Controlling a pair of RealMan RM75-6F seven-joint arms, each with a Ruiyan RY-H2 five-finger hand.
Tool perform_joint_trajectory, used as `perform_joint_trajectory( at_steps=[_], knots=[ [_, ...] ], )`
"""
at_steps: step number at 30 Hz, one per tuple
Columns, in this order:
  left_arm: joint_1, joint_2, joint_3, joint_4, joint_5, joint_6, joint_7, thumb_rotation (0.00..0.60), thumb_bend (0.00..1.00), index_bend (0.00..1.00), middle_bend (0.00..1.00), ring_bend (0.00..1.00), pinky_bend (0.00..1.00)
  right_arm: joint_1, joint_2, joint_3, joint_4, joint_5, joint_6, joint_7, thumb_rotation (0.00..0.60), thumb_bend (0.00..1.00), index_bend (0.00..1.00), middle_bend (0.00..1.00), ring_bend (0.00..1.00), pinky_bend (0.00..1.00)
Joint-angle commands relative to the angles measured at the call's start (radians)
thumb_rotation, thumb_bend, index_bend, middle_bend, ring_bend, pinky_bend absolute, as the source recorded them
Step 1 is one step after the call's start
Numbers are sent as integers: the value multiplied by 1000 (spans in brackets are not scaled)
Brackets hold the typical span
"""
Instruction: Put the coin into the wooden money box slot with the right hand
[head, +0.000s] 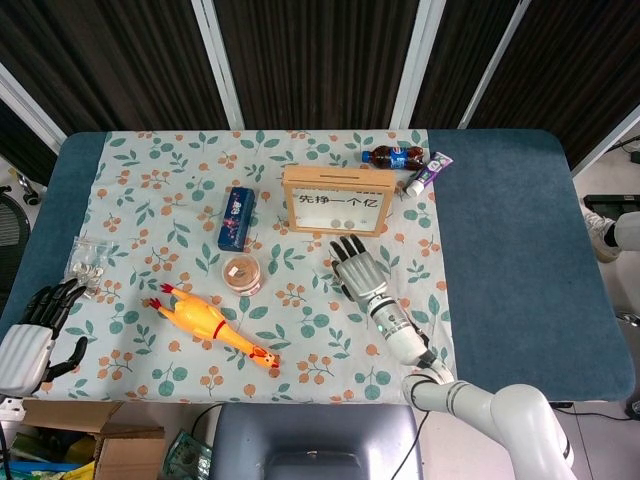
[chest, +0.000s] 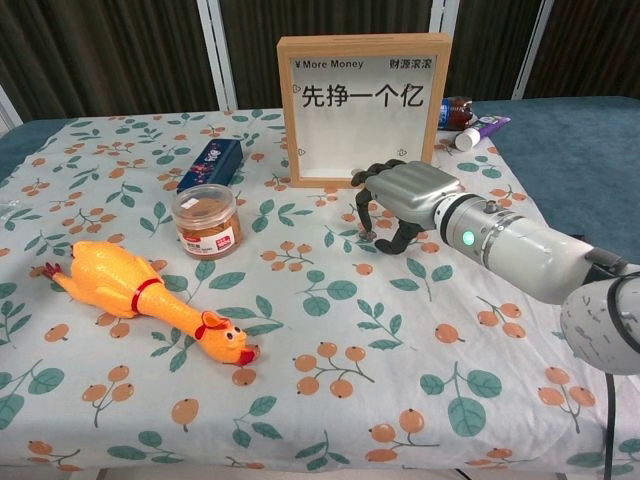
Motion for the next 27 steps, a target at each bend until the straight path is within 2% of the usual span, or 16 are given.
perform_joint_trajectory(
  at_steps=[1, 27],
  knots=[
    [0, 0, 0, 0, 0, 0, 0, 600, 481, 0, 3, 0, 45, 0, 0, 1, 0, -1, 0, 1, 600, 490, 581, 193, 0, 62],
    [3, 3, -2, 0, -4, 1, -6, 600, 483, 0, 4, 0, 46, 13, -26, 8, 33, -9, -19, 10, 600, 494, 584, 193, 0, 62]
  ],
)
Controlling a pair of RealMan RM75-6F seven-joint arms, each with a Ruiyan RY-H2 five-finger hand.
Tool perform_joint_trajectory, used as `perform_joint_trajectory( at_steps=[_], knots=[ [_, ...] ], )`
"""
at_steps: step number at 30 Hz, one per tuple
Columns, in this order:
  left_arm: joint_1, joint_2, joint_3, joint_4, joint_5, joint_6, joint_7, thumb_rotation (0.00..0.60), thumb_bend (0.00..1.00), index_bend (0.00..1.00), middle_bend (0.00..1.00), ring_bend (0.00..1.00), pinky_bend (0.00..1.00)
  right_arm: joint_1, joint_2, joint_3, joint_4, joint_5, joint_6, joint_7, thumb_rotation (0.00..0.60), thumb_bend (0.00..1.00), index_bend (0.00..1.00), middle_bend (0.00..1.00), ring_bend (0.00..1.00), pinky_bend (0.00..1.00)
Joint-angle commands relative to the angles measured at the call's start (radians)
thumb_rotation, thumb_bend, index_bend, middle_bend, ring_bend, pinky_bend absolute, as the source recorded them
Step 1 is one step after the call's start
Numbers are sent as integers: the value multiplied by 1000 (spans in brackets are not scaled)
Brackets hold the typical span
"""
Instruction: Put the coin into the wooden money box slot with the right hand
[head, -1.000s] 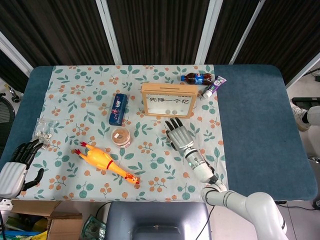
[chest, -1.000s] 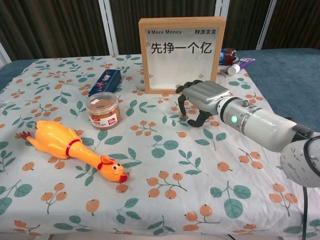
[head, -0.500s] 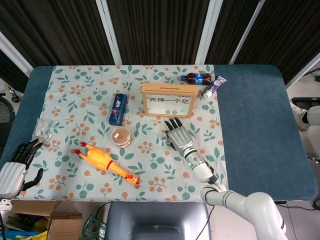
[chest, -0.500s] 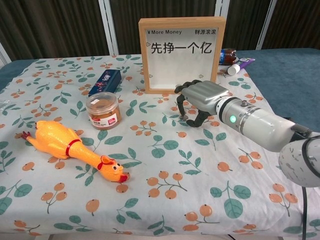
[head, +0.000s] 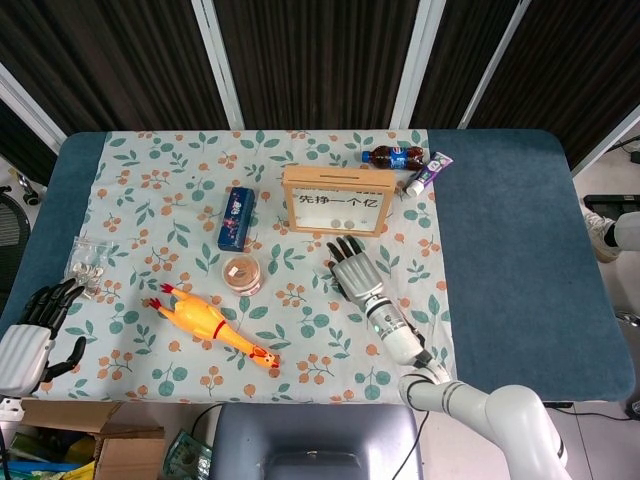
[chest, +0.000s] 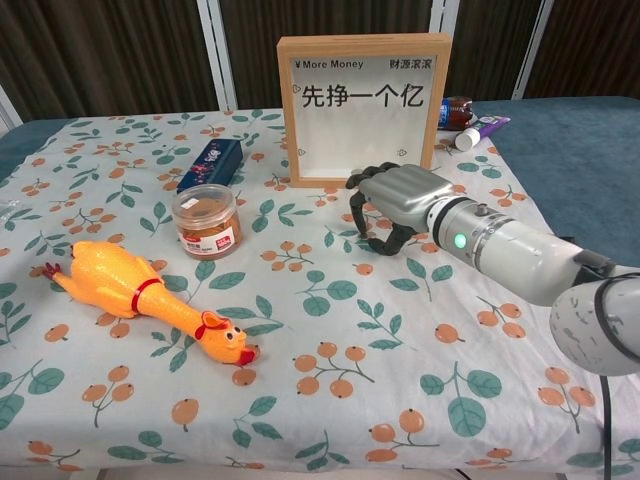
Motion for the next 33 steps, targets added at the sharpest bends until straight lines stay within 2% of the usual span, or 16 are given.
perform_joint_trajectory(
  at_steps=[1, 15, 33],
  knots=[
    [1, 1, 0, 0, -1, 0, -1, 600, 484, 0, 4, 0, 46, 1, -2, 1, 4, -1, 0, 2, 600, 495, 587, 193, 0, 62],
    [2, 1, 1, 4, 6, 8, -11, 600, 483, 0, 4, 0, 47, 12, -18, 7, 28, -12, 1, 28, 600, 546, 648, 194, 0, 62],
    [0, -2, 3, 10, 16, 13, -24, 600, 481, 0, 4, 0, 46, 14, -13, 11, 29, -32, 23, 63, 600, 575, 713, 248, 10, 72]
  ],
)
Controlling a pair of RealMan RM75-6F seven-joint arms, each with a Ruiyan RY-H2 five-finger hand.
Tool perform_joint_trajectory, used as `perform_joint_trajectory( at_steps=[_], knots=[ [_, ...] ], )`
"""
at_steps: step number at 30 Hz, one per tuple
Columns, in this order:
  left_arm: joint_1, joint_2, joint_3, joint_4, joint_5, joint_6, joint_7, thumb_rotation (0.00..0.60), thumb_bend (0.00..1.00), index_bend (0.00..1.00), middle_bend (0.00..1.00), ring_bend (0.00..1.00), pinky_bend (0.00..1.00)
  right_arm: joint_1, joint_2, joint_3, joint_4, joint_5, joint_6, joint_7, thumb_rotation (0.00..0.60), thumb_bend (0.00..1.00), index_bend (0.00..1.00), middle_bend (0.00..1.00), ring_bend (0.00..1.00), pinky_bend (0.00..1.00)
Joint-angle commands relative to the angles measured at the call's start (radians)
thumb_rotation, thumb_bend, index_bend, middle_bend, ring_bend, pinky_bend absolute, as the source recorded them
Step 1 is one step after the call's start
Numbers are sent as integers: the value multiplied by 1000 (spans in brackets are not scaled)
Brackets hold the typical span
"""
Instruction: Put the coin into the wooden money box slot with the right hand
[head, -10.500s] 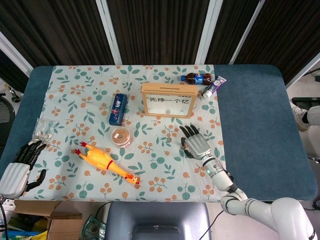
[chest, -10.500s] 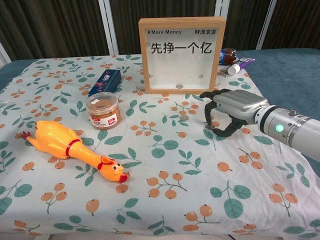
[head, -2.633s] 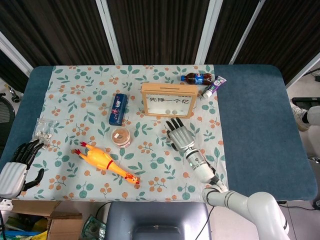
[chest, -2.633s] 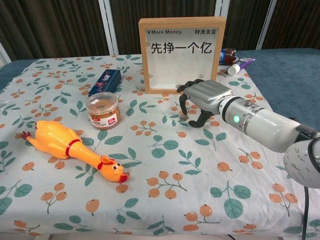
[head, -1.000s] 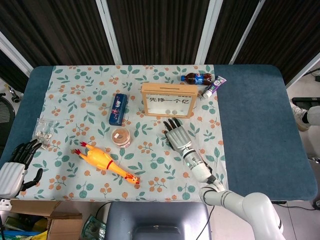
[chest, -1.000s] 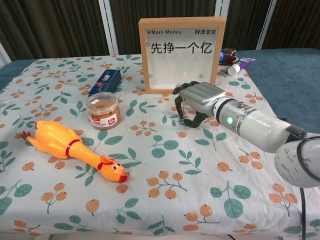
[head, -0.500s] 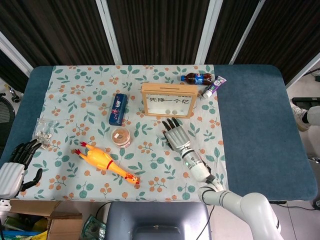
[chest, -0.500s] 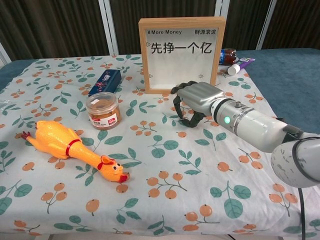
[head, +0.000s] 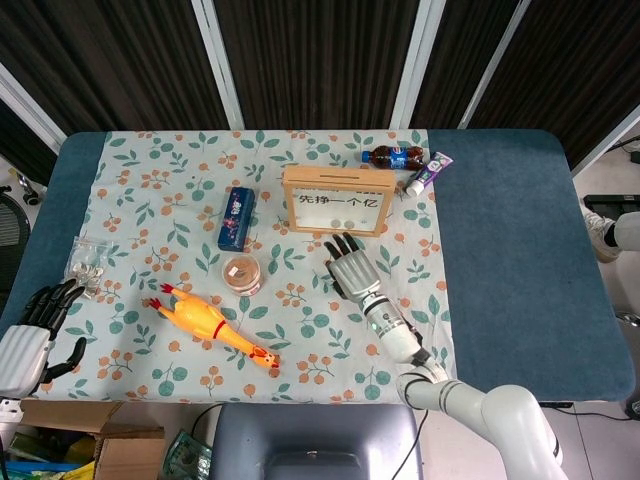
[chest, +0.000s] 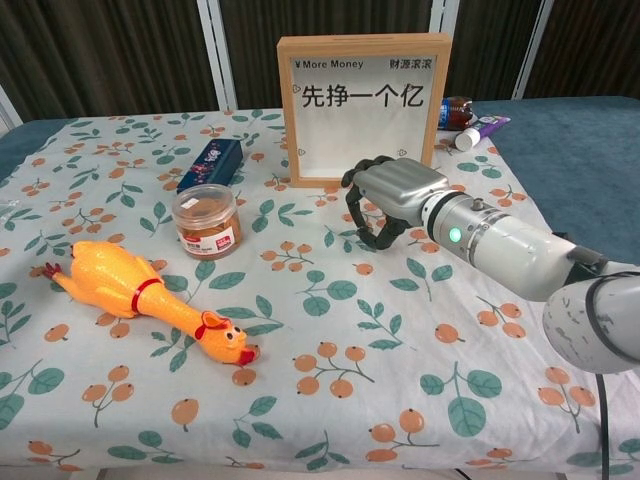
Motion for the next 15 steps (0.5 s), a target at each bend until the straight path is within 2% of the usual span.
perform_joint_trajectory(
  at_steps=[1, 9, 12, 15],
  knots=[
    [0, 0, 0, 0, 0, -1, 0, 600, 481, 0, 4, 0, 46, 0, 0, 0, 0, -2, 1, 2, 600, 582, 718, 251, 12, 72],
    [-1, -1, -1, 5, -2, -1, -4, 600, 481, 0, 3, 0, 46, -3, 29, 20, -46, -10, 42, 43, 600, 593, 739, 268, 21, 79],
    [21, -3, 17, 48, -2, 11, -31, 600, 483, 0, 3, 0, 46, -18, 74, 36, -131, -28, 117, 54, 600, 594, 739, 269, 21, 79],
    [10, -16, 12, 61, 9, 11, -36, 600, 482, 0, 3, 0, 46, -6, 167, 100, -266, -21, 161, 44, 600, 593, 739, 268, 21, 79]
  ],
)
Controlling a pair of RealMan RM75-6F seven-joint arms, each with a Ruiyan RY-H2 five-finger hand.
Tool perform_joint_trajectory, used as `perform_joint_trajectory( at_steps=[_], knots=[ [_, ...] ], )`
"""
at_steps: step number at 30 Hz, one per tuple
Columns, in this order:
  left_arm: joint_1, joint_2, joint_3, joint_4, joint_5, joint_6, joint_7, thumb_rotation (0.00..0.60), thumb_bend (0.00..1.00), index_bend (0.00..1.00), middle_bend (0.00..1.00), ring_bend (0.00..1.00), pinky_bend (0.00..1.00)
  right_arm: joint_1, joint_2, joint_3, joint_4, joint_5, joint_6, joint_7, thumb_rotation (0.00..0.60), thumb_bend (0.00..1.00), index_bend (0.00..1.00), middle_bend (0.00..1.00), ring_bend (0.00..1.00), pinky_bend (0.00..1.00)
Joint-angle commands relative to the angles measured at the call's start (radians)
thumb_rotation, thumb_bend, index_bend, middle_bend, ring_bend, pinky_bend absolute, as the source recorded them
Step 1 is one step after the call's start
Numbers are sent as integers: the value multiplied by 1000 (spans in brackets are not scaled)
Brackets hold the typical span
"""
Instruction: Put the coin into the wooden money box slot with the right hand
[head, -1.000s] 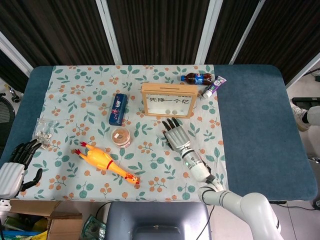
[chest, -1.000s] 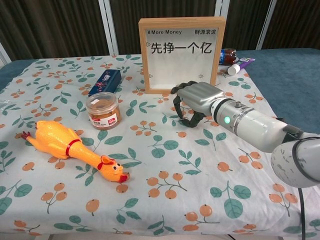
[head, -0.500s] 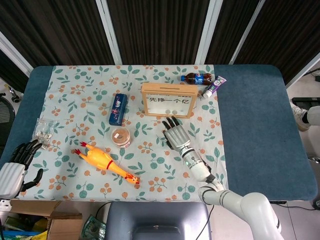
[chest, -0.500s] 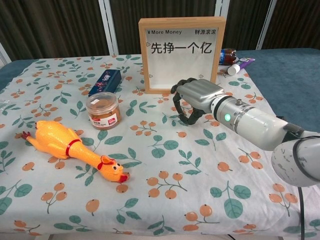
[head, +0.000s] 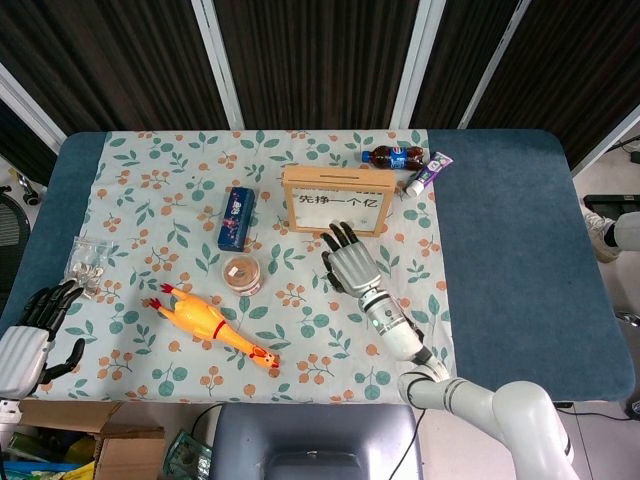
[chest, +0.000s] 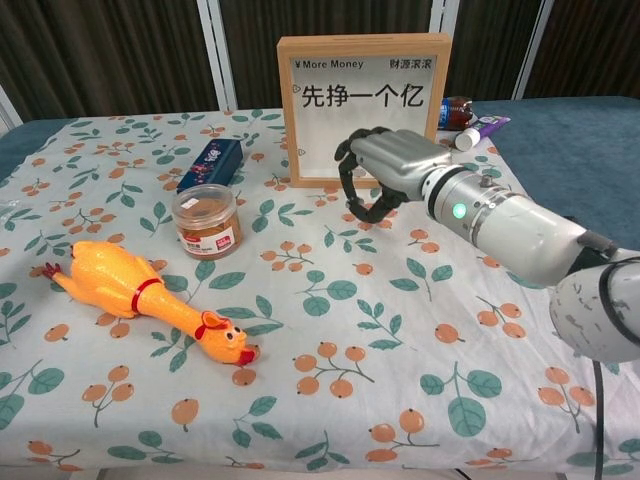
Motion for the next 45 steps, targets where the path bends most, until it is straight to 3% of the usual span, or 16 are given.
perform_joint_trajectory(
  at_steps=[1, 8, 12, 15, 19, 26, 31, 45],
  knots=[
    [1, -14, 4, 32, 8, 5, -12, 600, 482, 0, 3, 0, 46, 1, 135, 89, -199, 11, 65, -20, 600, 593, 739, 268, 21, 79],
    [-2, -20, 9, 33, 12, -3, 2, 600, 482, 0, 3, 0, 46, 14, 308, 250, -505, 171, 84, -165, 600, 593, 737, 268, 22, 80],
    [-5, -21, 8, 30, 11, -7, 6, 600, 482, 0, 3, 0, 46, 23, 327, 275, -536, 208, 88, -195, 600, 593, 736, 268, 22, 80],
    [-3, -20, 9, 30, 8, -6, 6, 600, 481, 0, 3, 0, 46, 54, 359, 334, -563, 278, 100, -254, 600, 593, 736, 268, 22, 80],
    [-5, -14, 6, 20, 7, -6, 3, 600, 481, 0, 3, 0, 46, 130, 373, 377, -490, 408, 92, -391, 600, 593, 736, 268, 22, 80],
    [-4, -14, 4, 23, 0, -8, 2, 600, 482, 0, 3, 0, 46, 201, 349, 330, -347, 512, 65, -507, 600, 593, 736, 268, 22, 80],
    [-6, -14, 1, 25, -11, -17, 0, 600, 482, 0, 4, 0, 46, 235, 316, 306, -265, 576, 24, -520, 600, 594, 736, 268, 22, 80],
    [-11, -13, -1, 17, -11, -24, 7, 600, 482, 0, 3, 0, 46, 266, 297, 272, -231, 696, -22, -515, 600, 593, 735, 269, 22, 80]
  ],
)
